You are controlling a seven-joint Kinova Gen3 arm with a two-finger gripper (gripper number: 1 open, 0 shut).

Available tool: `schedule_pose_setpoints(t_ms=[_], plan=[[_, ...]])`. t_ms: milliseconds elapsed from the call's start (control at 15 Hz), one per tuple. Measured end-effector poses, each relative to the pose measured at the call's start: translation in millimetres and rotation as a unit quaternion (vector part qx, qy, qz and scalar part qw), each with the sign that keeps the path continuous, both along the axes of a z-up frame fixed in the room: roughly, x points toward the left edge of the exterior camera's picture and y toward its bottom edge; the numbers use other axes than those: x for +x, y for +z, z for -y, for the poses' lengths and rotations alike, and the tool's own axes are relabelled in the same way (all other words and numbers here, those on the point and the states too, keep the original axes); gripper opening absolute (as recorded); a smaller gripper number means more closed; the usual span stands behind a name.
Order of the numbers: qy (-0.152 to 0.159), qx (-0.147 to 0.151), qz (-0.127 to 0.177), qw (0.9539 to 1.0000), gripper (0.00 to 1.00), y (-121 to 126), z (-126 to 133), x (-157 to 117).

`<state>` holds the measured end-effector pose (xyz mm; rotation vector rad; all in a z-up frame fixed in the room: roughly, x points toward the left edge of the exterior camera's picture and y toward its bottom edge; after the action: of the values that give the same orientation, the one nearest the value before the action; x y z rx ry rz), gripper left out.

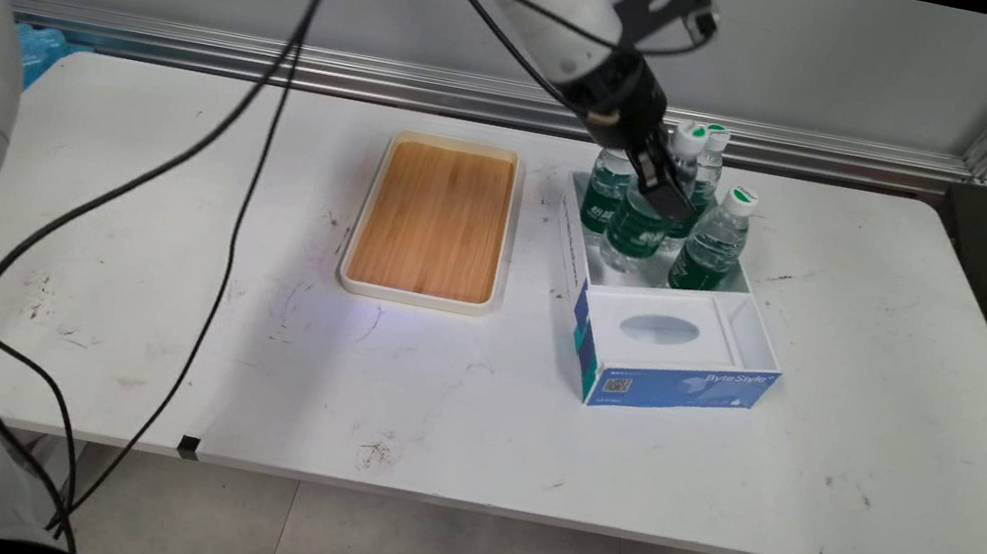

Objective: Place the picked object on the tray

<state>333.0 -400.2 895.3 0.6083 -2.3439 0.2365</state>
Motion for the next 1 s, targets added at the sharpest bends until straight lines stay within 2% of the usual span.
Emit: schedule_pose_setpoints(t_ms=[533,733,1000], plan=[[0.006,-0.013,-0.008,0.9999,0.00,71.0,-26.8,35.3],[0.023,-0.017,-0.006,0.9996,0.00,95.2,-39.0,55.5],[0.056,-0.019,-0.001,0.9982,0.00,110.1,-49.4,81.3]])
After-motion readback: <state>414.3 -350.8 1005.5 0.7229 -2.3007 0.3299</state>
